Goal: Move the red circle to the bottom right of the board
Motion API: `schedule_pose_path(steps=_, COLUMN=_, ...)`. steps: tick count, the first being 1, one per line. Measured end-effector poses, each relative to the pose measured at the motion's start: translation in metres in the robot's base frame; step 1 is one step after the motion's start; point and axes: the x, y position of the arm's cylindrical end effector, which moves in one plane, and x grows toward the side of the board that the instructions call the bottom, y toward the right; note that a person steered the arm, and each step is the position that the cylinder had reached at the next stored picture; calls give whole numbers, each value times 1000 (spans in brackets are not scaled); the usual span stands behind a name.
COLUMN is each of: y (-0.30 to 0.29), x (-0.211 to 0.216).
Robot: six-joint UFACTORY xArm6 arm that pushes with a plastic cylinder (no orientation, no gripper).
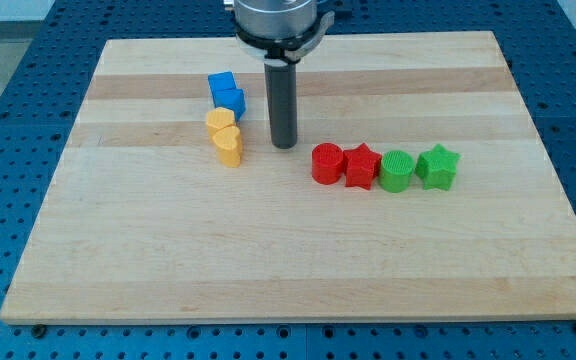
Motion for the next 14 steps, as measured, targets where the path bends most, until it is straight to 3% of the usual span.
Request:
schedule_pose_path(steps=1, y=44, x=-15)
schedule_pose_path(steps=2, y=65, x=9)
schedule_pose_path(steps=5, y=30, x=113)
schedule_pose_path(steps=9, y=-61, x=71)
schedule_pose_path(steps=10, y=-65, x=89)
schedule_pose_path(steps=12, y=60, x=100)
schedule_pose_path(steps=13, y=43, x=97)
schedule_pose_path(steps=14, y=-19, x=96)
